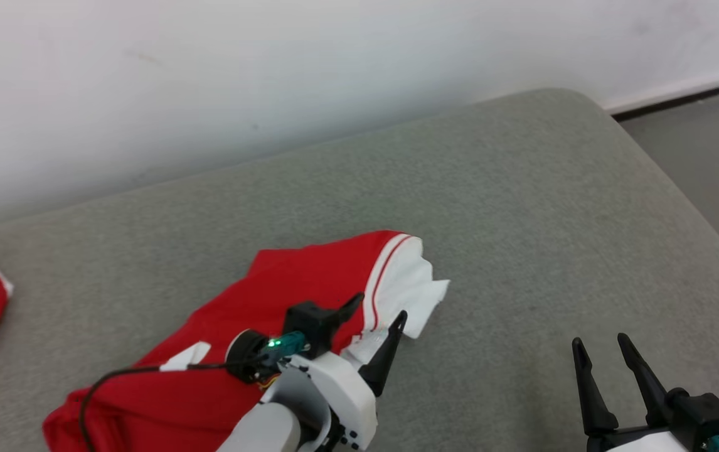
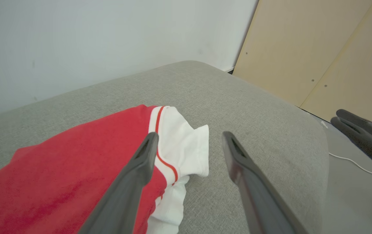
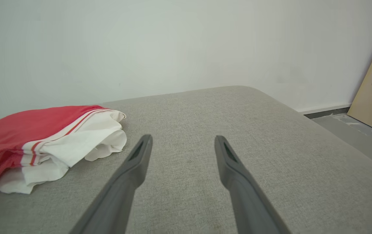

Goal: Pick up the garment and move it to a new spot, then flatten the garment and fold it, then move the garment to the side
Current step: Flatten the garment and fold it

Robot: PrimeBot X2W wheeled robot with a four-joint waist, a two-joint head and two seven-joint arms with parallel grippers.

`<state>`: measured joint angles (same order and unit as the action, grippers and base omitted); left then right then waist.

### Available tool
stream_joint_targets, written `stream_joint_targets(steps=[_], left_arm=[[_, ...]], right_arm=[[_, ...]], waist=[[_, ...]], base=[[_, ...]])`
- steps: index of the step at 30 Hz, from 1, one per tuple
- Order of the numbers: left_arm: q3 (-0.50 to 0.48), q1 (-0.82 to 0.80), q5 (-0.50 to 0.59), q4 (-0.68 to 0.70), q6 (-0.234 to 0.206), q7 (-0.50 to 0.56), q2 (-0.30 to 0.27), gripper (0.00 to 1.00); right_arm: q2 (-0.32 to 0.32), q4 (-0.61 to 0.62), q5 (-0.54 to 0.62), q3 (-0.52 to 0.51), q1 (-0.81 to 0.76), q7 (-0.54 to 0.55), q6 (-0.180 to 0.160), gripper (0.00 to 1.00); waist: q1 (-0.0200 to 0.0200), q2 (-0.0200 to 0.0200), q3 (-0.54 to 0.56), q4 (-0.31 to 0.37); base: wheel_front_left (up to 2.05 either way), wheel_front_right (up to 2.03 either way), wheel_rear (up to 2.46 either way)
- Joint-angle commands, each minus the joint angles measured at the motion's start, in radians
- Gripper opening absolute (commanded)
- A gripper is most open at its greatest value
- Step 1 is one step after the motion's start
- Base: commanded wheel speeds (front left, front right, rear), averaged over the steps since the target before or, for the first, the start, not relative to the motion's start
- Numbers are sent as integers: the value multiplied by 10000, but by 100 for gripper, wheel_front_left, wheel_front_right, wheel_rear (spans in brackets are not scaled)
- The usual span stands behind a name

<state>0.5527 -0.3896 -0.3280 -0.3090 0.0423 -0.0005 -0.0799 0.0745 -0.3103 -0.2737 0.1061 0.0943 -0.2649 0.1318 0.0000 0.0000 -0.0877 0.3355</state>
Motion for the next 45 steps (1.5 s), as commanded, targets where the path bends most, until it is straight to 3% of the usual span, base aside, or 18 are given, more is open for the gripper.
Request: stream_joint_targets(steps=[1,14,30,32,33,39,45], left_arm=[[231,-343,255,-452,79,43,-2,100],[1023,-1840,1115,-2626,27,-24,92,100],[1385,-3749,1580,-5157,-398,469,176,100],[1377,-3873,1505,-5437,-357,453,176,28],[1367,-3906,1434,-5561,-298,440,179,0],[1193,-4002,841,-5526,-190,-98,254,0],[1289,-3630,-169,-4301,65,-424,281,0]], right_arm=[[-23,27,-41,-27,136,10,-22,100],[-171,41,-109,29,404,10,-22,100],[-231,185,-257,19,558,10,-22,100],[-230,213,-311,50,560,10,-22,100],[-230,224,-349,60,553,10,-22,100],[-230,90,-376,148,587,10,-22,100],[-225,-40,-164,22,471,10,-22,100]], waist=[[0,0,-447,626],[0,0,-977,1670],[0,0,-1798,1994],[0,0,-1846,1996],[0,0,-1856,1995],[0,0,-1753,1933],[0,0,-1383,1528]], base=[[0,0,0],[0,0,0],[0,0,0],[0,0,0],[0,0,0],[0,0,0],[0,0,0]])
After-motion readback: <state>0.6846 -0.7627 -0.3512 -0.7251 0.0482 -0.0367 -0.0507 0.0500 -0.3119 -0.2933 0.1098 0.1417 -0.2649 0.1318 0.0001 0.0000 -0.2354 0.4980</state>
